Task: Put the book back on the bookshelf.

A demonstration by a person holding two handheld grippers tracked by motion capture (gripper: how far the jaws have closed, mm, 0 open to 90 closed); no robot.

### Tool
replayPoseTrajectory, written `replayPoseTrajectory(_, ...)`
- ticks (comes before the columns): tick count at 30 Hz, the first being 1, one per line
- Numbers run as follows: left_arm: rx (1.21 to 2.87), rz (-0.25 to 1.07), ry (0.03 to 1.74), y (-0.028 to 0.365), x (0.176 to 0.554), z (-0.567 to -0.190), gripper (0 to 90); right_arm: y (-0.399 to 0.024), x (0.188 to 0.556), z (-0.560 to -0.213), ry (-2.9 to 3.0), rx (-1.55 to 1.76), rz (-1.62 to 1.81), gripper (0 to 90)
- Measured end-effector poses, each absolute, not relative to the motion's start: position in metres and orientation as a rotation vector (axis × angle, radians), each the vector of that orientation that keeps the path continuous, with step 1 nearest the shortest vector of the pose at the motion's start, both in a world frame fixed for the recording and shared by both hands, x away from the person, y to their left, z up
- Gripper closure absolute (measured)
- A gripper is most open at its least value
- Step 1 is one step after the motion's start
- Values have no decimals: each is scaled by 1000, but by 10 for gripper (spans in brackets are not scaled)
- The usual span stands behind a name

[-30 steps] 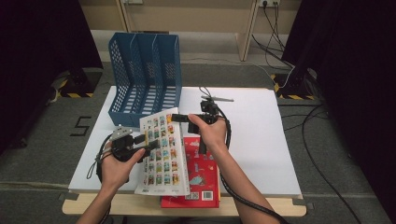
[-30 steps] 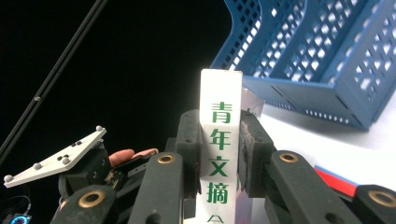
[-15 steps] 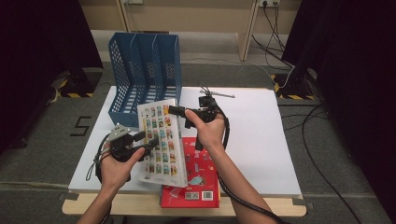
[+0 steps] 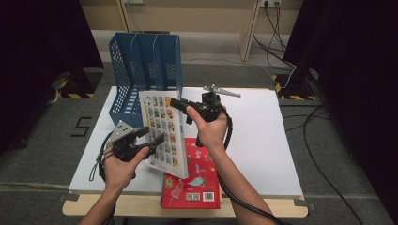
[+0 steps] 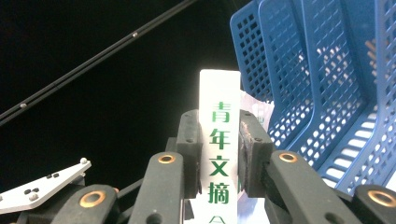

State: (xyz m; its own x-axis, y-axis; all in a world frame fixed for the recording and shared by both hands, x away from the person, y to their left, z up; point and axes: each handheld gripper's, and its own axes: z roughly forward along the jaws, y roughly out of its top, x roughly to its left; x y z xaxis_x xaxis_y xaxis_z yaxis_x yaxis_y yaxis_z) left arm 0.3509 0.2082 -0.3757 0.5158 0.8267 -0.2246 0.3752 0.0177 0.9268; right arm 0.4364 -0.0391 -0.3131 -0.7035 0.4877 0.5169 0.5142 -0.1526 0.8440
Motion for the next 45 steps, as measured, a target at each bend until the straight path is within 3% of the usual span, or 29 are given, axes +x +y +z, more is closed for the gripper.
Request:
replayPoseTrajectory(20, 1560, 497, 1003, 196, 350, -362, 281, -58, 427, -290, -2063, -1176, -2236, 744)
replayPoseTrajectory(35, 1582, 544, 899, 151, 352, -341, 205, -53, 427, -292, -2104, -1216, -2256, 744)
replayPoseTrajectory(45, 1615, 598, 923, 128, 360, -338, 187, -50, 427, -293, -2131, -1244, -2248, 744)
